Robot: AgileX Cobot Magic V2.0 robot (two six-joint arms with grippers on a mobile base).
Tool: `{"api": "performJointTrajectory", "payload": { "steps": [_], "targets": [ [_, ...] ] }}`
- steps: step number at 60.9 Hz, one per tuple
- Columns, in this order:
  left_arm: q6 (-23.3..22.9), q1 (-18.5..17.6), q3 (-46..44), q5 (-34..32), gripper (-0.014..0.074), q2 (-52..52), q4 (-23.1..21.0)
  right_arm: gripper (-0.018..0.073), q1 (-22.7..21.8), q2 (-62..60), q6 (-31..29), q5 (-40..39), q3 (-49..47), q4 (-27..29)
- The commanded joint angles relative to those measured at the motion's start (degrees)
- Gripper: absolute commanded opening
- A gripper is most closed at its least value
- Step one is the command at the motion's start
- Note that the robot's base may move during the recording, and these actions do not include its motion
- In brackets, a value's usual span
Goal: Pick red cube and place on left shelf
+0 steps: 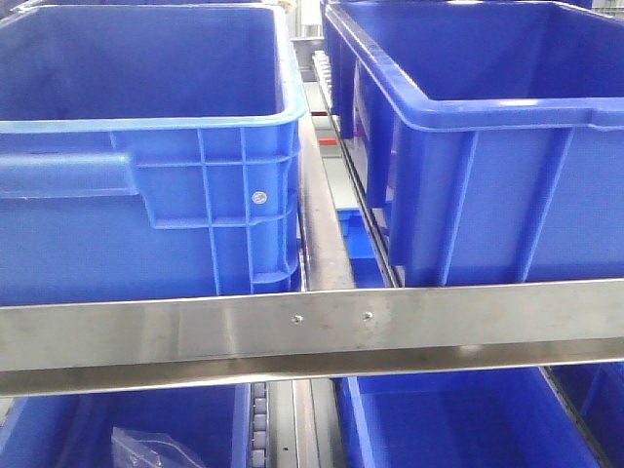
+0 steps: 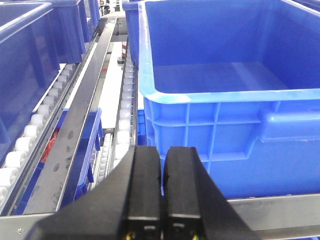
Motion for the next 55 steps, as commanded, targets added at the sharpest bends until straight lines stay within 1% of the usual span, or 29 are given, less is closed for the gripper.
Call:
{"api": "performJointTrajectory", "payload": {
  "steps": [1, 18, 25, 30, 41, 47, 55],
  "targets": [
    [-0.1, 0.1, 1.4, -4.9, 0.0102, -0.9, -0.1, 0.0055, -0.1, -1.3, -0.3, -4.0, -2.1, -0.1],
    [-0.1, 0.1, 1.4, -4.9, 0.0102, -0.9, -0.1, 0.0055, -0.1, -1.3, -0.3, -5.1, -2.1, -0.1],
    [-0.1, 0.1, 1.4, -4.9, 0.0102, -0.9, -0.1, 0.0055, -0.7, -1.2, -0.3, -8.0, -2.1, -0.4],
    [-0.1, 0.1, 1.4, -4.9, 0.0102, -0.9, -0.1, 0.0055, -3.5, -0.9, -0.3, -10.0, -2.1, -0.4],
    [-0.1, 0.1, 1.4, -4.9, 0.0102, -0.9, -0.1, 0.0055, -14.3, 2.0, -0.3, -14.3, -2.1, -0.4],
    [-0.1, 0.1, 1.4, -4.9, 0.0102, -0.9, -0.1, 0.0055, -20.1, 4.5, -0.3, -18.0, -2.1, -0.4],
    [-0.1, 0.1, 1.4, -4.9, 0.0102, -0.9, -0.1, 0.0055, -23.7, 8.3, -0.3, -22.4, -2.8, -0.4]
  ]
}}
